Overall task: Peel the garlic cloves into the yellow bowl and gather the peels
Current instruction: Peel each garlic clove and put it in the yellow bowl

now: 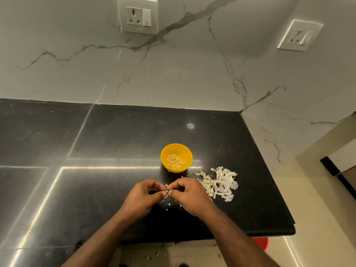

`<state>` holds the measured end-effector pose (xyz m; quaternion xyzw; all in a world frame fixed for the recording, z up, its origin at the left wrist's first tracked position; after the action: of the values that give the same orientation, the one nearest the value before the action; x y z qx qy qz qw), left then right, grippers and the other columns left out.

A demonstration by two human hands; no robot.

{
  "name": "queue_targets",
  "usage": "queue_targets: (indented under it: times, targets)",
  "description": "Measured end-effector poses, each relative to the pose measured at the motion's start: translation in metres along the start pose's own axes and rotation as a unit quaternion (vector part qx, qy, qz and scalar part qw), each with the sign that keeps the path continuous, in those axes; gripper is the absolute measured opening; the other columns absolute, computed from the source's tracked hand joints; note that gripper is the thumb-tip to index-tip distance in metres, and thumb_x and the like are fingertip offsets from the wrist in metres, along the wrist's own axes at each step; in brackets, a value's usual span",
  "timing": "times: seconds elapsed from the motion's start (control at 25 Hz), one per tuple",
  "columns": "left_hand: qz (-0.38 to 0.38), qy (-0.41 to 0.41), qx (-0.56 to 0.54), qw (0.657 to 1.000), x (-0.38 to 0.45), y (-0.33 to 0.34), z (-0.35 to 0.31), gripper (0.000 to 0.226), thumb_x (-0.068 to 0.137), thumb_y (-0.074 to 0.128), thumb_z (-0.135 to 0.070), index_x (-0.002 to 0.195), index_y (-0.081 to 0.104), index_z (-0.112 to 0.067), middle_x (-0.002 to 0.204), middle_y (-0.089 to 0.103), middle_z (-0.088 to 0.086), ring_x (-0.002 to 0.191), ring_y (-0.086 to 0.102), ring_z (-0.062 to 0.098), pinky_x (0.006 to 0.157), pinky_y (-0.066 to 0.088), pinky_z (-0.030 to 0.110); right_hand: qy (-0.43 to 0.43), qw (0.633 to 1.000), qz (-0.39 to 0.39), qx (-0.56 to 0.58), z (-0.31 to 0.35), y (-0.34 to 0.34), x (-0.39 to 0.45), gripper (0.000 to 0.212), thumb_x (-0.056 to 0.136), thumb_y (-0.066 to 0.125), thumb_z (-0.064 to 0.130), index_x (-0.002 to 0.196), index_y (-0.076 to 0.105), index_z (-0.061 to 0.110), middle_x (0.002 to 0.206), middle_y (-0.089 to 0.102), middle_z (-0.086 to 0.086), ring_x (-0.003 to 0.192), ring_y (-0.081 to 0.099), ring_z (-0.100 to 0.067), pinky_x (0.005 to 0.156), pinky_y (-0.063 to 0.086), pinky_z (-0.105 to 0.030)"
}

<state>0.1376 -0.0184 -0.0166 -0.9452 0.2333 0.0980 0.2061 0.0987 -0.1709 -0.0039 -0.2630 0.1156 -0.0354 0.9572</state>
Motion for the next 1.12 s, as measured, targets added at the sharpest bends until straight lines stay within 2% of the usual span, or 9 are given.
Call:
queue_targets:
  times: [0.24,0.36,0.64,0.88,1.12]
  targets:
    - [-0.008,-0.003,-0.062,0.998,0.0,0.006,-0.002,0.01,0.085,0.079,-0.013,0.092,0.076,-0.019,0.087,0.078,-0.001,0.083,0.073,0.015,0.073,0.054,0.023,-0.008,0.999,-0.032,-0.008,0.001,-0.01,-0.002,0.008,0.082,0.075,0.023,0.089,0.077,0.025,0.081,0.074,0.009,0.077,0.068,-0.004,0.073,0.058,-0.029]
    - [-0.018,-0.004,-0.063,0.998,0.001,0.008,-0.002,0.01,0.085,0.079,-0.013,0.091,0.076,-0.02,0.086,0.078,-0.002,0.083,0.073,0.017,0.072,0.056,0.025,-0.02,0.999,-0.042,-0.025,0.004,-0.013,-0.004,0.006,0.082,0.073,0.024,0.086,0.077,0.023,0.075,0.072,0.011,0.071,0.065,-0.003,0.067,0.054,-0.026]
    - [-0.035,0.012,-0.017,0.999,0.001,0.008,-0.006,0.007,0.085,0.079,-0.02,0.086,0.077,-0.026,0.083,0.077,-0.008,0.081,0.073,0.009,0.074,0.057,0.029,-0.048,0.995,-0.055,-0.061,0.013,-0.017,-0.01,0.009,0.082,0.069,0.029,0.088,0.076,0.026,0.08,0.071,0.012,0.074,0.064,-0.005,0.068,0.054,-0.028]
    - [-0.042,0.024,-0.003,0.999,0.0,0.008,-0.009,0.005,0.085,0.079,-0.024,0.085,0.076,-0.028,0.083,0.077,-0.01,0.079,0.073,0.009,0.075,0.06,0.036,-0.075,0.986,-0.065,-0.13,0.02,-0.012,-0.012,0.016,0.085,0.056,0.036,0.093,0.068,0.027,0.092,0.065,0.011,0.078,0.059,-0.007,0.074,0.052,-0.034]
    - [-0.05,0.047,-0.027,0.997,-0.005,0.009,-0.015,0.008,0.088,0.075,-0.018,0.087,0.076,-0.026,0.082,0.076,-0.007,0.078,0.072,0.01,0.069,0.055,0.028,-0.076,0.986,-0.068,-0.132,0.02,-0.01,-0.013,0.009,0.093,0.057,0.032,0.095,0.064,0.027,0.092,0.06,0.012,0.081,0.055,-0.007,0.071,0.046,-0.028]
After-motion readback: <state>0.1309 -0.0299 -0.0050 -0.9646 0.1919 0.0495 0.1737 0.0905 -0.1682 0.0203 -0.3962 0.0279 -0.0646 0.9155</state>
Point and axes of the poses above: each hand's wrist, its own x-axis towards the middle knuckle, its own y-axis out of the palm, z = x × y, the point moved 9 cm from there along x, towards the middle knuckle
